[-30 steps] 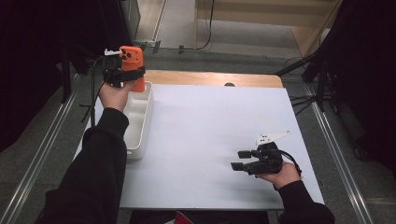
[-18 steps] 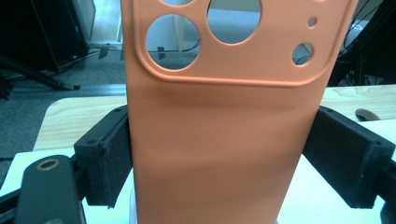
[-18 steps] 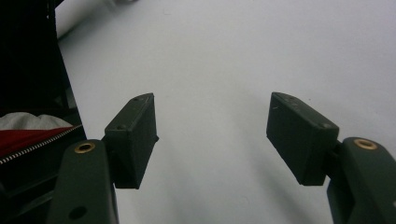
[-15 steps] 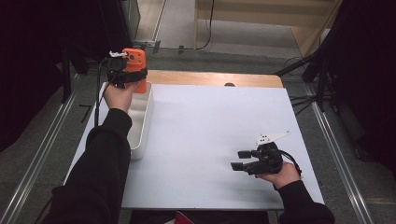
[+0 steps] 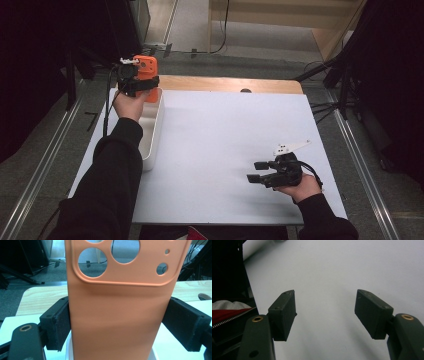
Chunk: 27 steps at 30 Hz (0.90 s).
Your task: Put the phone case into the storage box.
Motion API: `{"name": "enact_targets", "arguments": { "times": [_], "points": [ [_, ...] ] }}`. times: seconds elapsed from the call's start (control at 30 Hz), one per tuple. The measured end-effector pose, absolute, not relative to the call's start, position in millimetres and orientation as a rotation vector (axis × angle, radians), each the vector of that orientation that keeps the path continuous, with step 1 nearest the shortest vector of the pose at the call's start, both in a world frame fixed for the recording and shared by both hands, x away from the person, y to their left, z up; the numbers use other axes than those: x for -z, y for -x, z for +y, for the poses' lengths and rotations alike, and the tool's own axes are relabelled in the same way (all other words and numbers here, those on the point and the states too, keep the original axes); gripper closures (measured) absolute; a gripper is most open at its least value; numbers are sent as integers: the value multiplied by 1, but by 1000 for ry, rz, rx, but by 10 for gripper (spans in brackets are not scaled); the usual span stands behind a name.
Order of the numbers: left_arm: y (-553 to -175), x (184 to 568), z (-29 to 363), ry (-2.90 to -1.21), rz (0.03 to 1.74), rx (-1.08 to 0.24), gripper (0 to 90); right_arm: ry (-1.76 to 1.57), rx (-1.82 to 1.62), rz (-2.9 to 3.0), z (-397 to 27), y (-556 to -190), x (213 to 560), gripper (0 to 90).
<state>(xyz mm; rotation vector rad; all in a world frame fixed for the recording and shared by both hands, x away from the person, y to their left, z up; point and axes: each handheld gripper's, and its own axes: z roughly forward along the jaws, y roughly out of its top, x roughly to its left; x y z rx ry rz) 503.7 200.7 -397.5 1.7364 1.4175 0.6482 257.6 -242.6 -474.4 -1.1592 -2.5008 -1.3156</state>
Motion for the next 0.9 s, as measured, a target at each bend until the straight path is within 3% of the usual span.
{"name": "enact_targets", "arguments": {
  "times": [0.9],
  "points": [
    [-500, 416, 200, -1788, 1445, -614, 144, 1155, 1310, -2500, -241, -258, 475, 325]
  ]
}}
